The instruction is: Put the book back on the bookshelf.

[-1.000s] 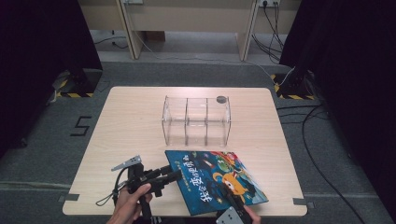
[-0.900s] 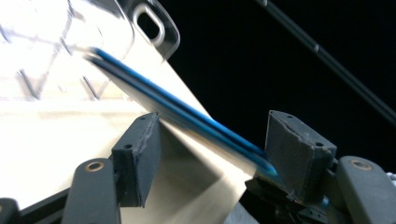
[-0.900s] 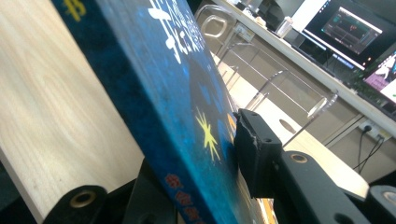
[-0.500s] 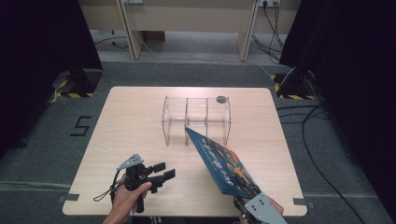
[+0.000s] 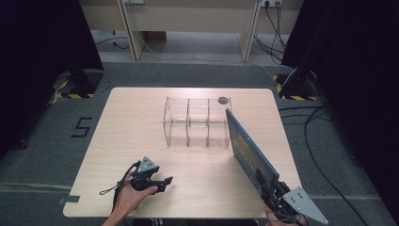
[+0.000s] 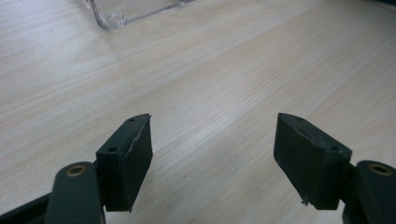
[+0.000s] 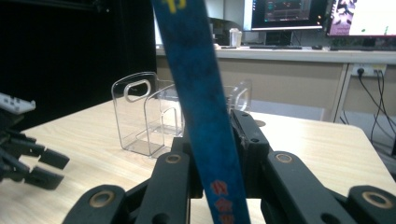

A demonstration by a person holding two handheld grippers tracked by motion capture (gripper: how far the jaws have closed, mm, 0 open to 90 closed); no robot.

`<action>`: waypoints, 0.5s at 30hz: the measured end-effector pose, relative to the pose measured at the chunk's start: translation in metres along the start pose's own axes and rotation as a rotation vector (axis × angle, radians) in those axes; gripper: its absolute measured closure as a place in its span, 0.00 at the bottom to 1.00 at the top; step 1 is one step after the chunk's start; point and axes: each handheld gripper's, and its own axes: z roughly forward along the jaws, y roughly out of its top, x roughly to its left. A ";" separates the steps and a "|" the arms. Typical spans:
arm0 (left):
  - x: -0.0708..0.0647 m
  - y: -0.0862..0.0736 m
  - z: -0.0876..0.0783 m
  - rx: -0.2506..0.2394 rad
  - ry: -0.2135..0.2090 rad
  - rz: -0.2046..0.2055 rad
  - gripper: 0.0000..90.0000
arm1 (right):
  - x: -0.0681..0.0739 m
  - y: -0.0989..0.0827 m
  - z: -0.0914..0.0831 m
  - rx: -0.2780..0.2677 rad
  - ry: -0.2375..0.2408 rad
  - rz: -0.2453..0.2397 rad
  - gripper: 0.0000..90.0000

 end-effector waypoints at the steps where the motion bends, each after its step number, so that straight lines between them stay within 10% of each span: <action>1: 0.001 0.000 0.001 0.015 -0.001 0.004 0.30 | 0.000 0.000 0.000 0.000 0.000 0.000 0.87; 15: -0.007 -0.009 0.012 0.048 0.031 0.125 0.18 | -0.012 -0.003 -0.001 -0.012 -0.010 0.044 0.87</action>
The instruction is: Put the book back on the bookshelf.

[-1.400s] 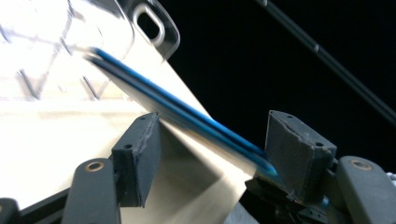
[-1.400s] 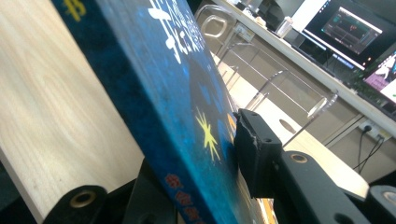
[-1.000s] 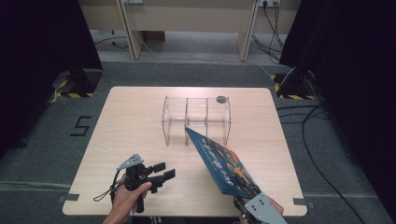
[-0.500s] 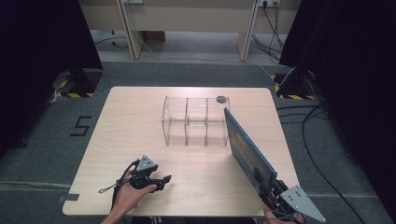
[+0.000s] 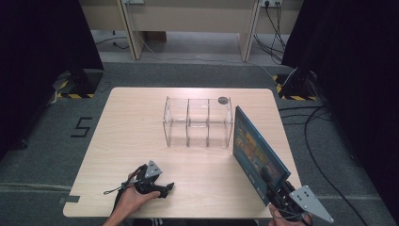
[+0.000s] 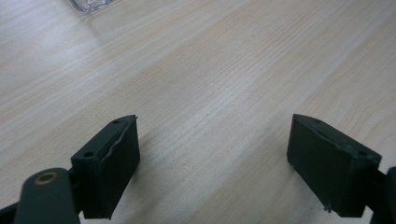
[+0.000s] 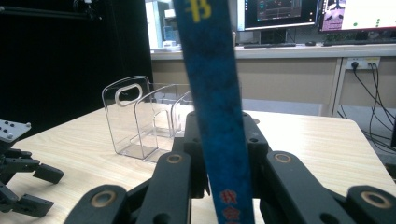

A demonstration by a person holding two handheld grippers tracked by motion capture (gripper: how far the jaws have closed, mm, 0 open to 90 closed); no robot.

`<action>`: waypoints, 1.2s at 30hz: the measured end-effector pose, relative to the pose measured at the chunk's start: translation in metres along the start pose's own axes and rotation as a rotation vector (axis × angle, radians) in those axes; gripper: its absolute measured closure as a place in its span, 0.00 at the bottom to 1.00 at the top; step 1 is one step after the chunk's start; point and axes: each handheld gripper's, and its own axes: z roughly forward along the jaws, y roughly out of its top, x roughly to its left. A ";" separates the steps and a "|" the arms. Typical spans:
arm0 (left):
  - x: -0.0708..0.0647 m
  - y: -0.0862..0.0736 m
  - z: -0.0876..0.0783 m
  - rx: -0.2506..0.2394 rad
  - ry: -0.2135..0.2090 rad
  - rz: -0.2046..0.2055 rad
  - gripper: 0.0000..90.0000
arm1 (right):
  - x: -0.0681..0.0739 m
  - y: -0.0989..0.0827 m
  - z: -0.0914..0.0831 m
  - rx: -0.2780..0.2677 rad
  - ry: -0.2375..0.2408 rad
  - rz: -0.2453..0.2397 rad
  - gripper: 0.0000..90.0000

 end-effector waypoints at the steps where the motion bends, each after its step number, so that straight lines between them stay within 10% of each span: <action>1: 0.000 0.000 0.000 0.000 -0.001 0.000 0.18 | -0.001 0.000 0.000 0.000 -0.004 -0.005 0.87; 36: -0.004 -0.001 0.003 -0.012 -0.010 0.009 0.11 | -0.019 -0.026 0.025 0.075 0.020 0.063 0.86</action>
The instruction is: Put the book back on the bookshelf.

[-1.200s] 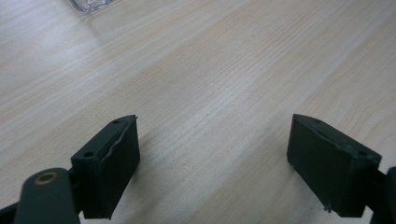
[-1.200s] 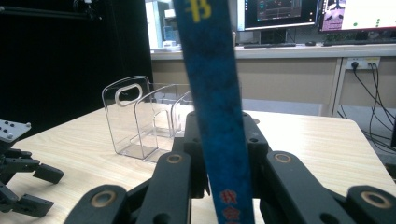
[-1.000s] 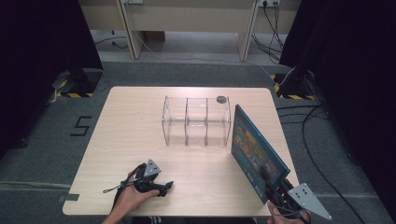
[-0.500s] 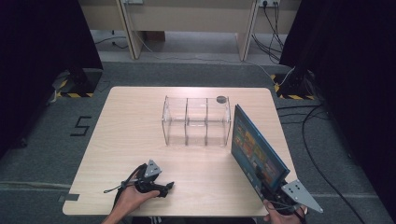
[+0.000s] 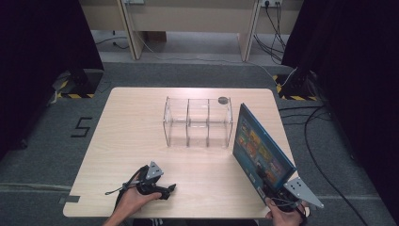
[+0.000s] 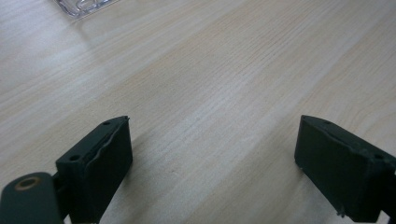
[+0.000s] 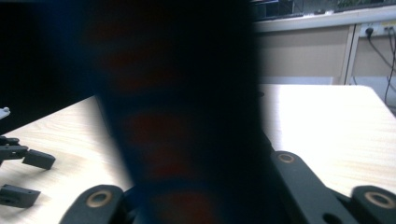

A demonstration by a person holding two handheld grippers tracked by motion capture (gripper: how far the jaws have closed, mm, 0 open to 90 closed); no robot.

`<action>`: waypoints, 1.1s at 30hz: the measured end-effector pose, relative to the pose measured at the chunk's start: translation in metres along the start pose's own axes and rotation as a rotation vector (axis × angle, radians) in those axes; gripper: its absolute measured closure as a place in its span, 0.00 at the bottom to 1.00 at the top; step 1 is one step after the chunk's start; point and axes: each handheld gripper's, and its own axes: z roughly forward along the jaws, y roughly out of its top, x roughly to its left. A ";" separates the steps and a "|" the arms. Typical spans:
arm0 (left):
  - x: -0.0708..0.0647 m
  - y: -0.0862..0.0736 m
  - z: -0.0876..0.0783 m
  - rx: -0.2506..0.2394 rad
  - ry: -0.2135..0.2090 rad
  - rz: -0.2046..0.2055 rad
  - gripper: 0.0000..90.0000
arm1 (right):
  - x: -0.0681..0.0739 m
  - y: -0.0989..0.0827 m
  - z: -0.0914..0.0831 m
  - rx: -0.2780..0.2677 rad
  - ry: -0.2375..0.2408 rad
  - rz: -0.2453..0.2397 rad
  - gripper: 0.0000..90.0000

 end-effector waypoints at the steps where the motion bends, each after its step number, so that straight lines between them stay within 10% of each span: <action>1: 0.000 0.000 0.000 -0.002 0.000 0.000 0.11 | 0.000 0.001 0.000 0.002 -0.009 -0.027 0.88; 11: 0.000 0.000 0.000 -0.003 -0.002 0.004 0.11 | -0.002 0.004 -0.003 -0.040 -0.005 0.042 0.92; 17: 0.000 0.000 0.000 -0.004 -0.004 0.003 0.11 | 0.008 0.012 -0.003 -0.038 -0.006 -0.057 0.92; 33: 0.000 -0.001 0.000 -0.008 -0.007 0.004 0.11 | 0.023 0.034 0.010 -0.088 0.015 -0.073 0.92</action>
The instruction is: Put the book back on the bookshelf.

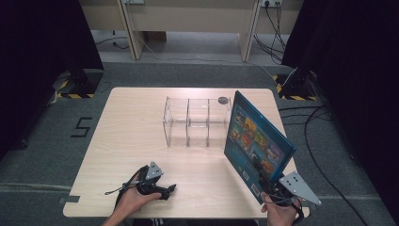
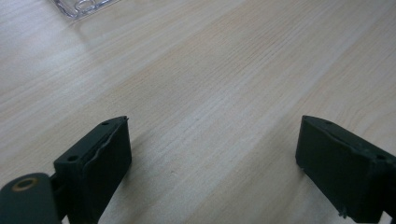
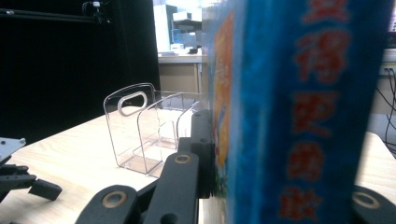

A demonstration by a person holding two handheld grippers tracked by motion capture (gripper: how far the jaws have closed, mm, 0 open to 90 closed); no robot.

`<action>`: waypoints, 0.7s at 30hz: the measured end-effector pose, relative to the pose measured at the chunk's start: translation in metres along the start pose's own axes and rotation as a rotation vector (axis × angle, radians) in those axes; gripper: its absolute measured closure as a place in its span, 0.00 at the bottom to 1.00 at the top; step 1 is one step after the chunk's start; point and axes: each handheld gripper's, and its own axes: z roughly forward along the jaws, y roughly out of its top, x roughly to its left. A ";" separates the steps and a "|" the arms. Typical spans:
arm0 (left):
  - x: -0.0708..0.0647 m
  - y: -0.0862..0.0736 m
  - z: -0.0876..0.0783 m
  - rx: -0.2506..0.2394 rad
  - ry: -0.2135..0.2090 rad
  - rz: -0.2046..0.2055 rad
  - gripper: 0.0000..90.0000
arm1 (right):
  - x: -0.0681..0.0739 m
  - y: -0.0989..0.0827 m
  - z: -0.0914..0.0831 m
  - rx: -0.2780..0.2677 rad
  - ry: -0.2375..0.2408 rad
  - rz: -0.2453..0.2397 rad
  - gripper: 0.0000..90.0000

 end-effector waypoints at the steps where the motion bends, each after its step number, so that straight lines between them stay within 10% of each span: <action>1: 0.000 0.000 0.000 -0.001 0.000 0.000 0.11 | 0.001 0.001 0.002 0.001 -0.002 0.004 0.92; 21: 0.001 -0.003 -0.001 -0.015 -0.007 0.009 0.11 | 0.013 0.008 0.061 -0.005 -0.046 0.005 0.92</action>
